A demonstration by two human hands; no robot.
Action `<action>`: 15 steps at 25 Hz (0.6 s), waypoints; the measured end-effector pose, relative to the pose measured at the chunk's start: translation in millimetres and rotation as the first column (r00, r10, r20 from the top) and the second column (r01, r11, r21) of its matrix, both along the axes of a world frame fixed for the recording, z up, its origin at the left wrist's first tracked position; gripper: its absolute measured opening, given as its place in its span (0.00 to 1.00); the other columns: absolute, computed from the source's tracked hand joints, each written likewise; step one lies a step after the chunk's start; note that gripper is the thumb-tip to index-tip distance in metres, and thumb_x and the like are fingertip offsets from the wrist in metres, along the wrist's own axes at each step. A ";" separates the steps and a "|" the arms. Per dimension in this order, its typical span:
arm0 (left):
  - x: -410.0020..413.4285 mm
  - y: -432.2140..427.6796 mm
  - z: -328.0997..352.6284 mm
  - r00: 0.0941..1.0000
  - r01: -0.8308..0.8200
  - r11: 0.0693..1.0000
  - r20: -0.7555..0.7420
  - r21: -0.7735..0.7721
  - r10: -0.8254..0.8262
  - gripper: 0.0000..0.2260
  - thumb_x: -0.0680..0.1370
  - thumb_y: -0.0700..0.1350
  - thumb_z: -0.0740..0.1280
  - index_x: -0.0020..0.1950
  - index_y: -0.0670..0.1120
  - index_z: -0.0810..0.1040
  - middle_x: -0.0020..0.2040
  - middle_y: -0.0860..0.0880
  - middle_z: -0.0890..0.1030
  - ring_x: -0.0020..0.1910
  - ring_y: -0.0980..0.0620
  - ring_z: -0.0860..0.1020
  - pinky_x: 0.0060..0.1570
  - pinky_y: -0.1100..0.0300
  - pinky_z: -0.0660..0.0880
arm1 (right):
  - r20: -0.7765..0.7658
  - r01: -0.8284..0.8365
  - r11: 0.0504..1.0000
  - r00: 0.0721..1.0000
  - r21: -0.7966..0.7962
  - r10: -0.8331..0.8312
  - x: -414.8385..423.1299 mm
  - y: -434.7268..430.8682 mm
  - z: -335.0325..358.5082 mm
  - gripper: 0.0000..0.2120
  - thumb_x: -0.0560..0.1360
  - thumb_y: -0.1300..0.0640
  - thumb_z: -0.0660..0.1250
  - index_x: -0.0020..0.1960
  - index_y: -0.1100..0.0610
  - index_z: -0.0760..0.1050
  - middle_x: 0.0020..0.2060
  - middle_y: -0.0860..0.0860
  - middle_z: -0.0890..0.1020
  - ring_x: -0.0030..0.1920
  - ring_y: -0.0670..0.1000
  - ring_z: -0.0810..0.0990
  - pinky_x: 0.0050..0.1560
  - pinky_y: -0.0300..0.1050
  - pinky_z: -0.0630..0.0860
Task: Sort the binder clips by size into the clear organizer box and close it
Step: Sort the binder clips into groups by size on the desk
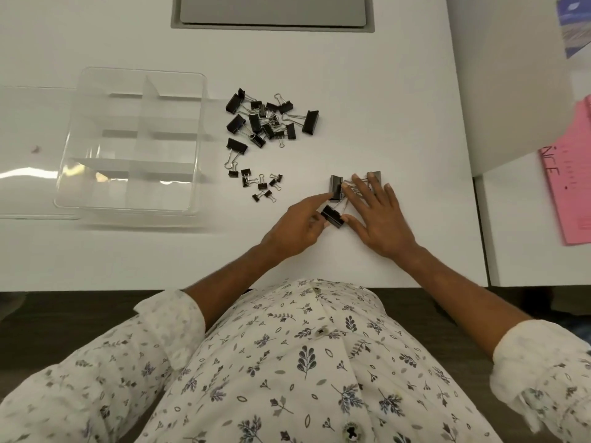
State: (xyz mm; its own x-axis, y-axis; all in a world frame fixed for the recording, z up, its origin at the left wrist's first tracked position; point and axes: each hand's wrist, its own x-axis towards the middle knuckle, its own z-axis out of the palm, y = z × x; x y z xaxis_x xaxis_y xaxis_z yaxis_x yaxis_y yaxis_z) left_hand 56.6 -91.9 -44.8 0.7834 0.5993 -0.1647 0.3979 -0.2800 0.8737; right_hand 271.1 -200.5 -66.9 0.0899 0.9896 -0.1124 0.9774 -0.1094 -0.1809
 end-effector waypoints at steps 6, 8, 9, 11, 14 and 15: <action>-25.1 14.1 -5.2 0.992 -0.112 0.914 -0.017 0.389 0.129 0.18 0.82 0.42 0.67 0.72 0.45 0.74 0.71 0.47 0.75 0.71 0.48 0.72 0.73 0.53 0.69 | -0.073 0.037 0.990 0.997 0.136 -0.028 20.1 48.7 17.5 0.28 0.86 0.41 0.54 0.82 0.52 0.60 0.83 0.53 0.58 0.84 0.58 0.51 0.81 0.62 0.54; -45.7 22.3 -11.8 0.968 -0.185 0.846 -0.058 0.499 0.246 0.18 0.82 0.43 0.67 0.71 0.45 0.75 0.73 0.46 0.75 0.74 0.46 0.70 0.75 0.49 0.66 | -0.101 -0.002 0.983 0.995 0.182 0.021 14.6 91.8 22.3 0.28 0.86 0.44 0.57 0.82 0.54 0.61 0.82 0.56 0.59 0.83 0.60 0.54 0.81 0.59 0.57; -56.3 24.3 -15.3 0.950 -0.205 0.821 -0.092 0.532 0.297 0.18 0.82 0.45 0.66 0.72 0.45 0.74 0.74 0.46 0.73 0.76 0.45 0.68 0.77 0.47 0.64 | -0.107 -0.022 0.983 0.993 0.183 0.042 11.3 115.1 23.0 0.28 0.86 0.45 0.58 0.82 0.55 0.60 0.82 0.57 0.58 0.83 0.61 0.54 0.81 0.58 0.57; -76.8 24.2 -23.2 0.917 -0.216 0.799 -0.165 0.562 0.364 0.20 0.83 0.47 0.65 0.75 0.46 0.72 0.79 0.47 0.68 0.80 0.46 0.62 0.79 0.44 0.59 | -0.125 -0.024 0.992 0.991 0.124 0.039 7.7 158.4 21.5 0.29 0.85 0.47 0.59 0.82 0.55 0.58 0.82 0.59 0.57 0.83 0.62 0.54 0.82 0.56 0.55; -101.2 21.4 -29.4 0.901 -0.199 0.802 -0.216 0.563 0.376 0.23 0.85 0.51 0.63 0.79 0.46 0.67 0.82 0.48 0.61 0.83 0.48 0.57 0.81 0.45 0.56 | -0.183 -0.010 1.000 0.983 0.000 0.009 2.1 193.8 14.5 0.28 0.83 0.50 0.63 0.80 0.57 0.64 0.80 0.62 0.62 0.80 0.65 0.60 0.79 0.61 0.61; -105.4 21.0 -30.4 0.902 -0.180 0.810 -0.235 0.559 0.362 0.24 0.85 0.52 0.62 0.80 0.46 0.65 0.83 0.47 0.60 0.83 0.49 0.56 0.81 0.45 0.56 | -0.207 -0.004 1.000 0.978 0.006 0.005 3.7 195.6 13.0 0.25 0.83 0.51 0.65 0.78 0.57 0.67 0.77 0.62 0.66 0.77 0.65 0.65 0.76 0.62 0.66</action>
